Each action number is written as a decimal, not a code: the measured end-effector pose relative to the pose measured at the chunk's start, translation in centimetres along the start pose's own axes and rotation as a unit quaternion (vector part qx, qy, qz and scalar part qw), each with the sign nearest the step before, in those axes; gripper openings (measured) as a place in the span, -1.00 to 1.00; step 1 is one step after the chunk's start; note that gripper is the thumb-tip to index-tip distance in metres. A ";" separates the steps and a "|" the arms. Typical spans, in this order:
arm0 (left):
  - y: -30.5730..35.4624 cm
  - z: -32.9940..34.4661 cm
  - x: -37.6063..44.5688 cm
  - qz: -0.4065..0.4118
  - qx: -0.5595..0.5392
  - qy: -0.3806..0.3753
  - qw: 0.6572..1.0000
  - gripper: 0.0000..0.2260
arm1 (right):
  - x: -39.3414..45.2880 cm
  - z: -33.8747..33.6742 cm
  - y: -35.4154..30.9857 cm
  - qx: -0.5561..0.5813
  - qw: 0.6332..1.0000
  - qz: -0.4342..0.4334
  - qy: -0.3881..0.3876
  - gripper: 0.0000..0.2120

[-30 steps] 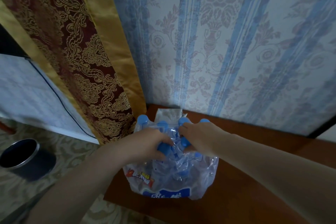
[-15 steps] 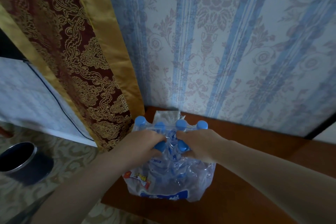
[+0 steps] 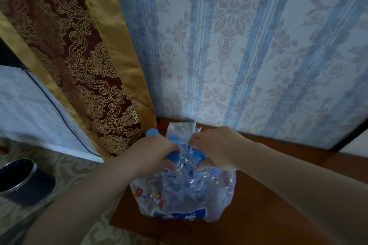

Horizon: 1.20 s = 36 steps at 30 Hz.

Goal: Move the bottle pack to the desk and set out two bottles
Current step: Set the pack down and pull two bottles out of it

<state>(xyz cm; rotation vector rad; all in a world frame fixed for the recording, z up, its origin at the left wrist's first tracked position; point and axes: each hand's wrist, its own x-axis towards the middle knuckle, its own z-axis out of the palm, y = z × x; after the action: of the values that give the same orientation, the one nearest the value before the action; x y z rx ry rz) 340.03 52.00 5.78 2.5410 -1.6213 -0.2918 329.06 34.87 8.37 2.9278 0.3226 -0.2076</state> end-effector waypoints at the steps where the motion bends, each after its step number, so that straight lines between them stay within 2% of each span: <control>1: 0.1 -0.5 0.1 0.003 0.005 -0.004 1.000 -0.64 | -0.1 -0.4 0.2 -0.002 1.000 0.002 0.004 -0.44; 6: 0.4 -3.9 0.6 0.017 0.024 -0.019 0.999 -0.68 | -0.7 -3.1 1.2 -0.017 1.000 0.012 0.018 -0.51; 12: 0.9 -8.2 1.1 0.074 0.073 -0.039 0.994 -0.67 | -1.6 -6.9 2.2 0.008 0.999 0.037 0.028 -0.65; 17: 1.1 -10.9 1.5 0.104 0.080 -0.036 0.991 -0.67 | -2.2 -8.9 2.9 0.013 0.997 0.055 0.055 -0.57; 24: 1.8 -15.9 0.9 0.126 0.087 0.094 0.984 -0.61 | -3.6 -12.2 4.1 0.154 0.981 0.055 0.109 -0.69; 27: 2.2 -18.6 0.8 0.131 0.069 0.122 0.982 -0.63 | -4.1 -13.9 4.8 0.193 0.972 0.044 0.128 -0.77; 33: 3.2 -21.7 1.6 0.145 0.096 0.177 0.969 -0.54 | -4.8 -16.0 6.2 0.194 0.964 0.047 0.174 -0.82; 36: 3.6 -23.6 1.8 0.157 0.067 0.202 0.964 -0.61 | -5.4 -17.4 6.7 0.185 0.959 0.050 0.207 -0.80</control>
<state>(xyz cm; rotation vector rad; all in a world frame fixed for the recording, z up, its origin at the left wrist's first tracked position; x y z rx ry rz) 342.78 48.64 29.29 2.1807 -1.8738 0.3539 327.40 30.81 27.28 3.3324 0.2086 0.4128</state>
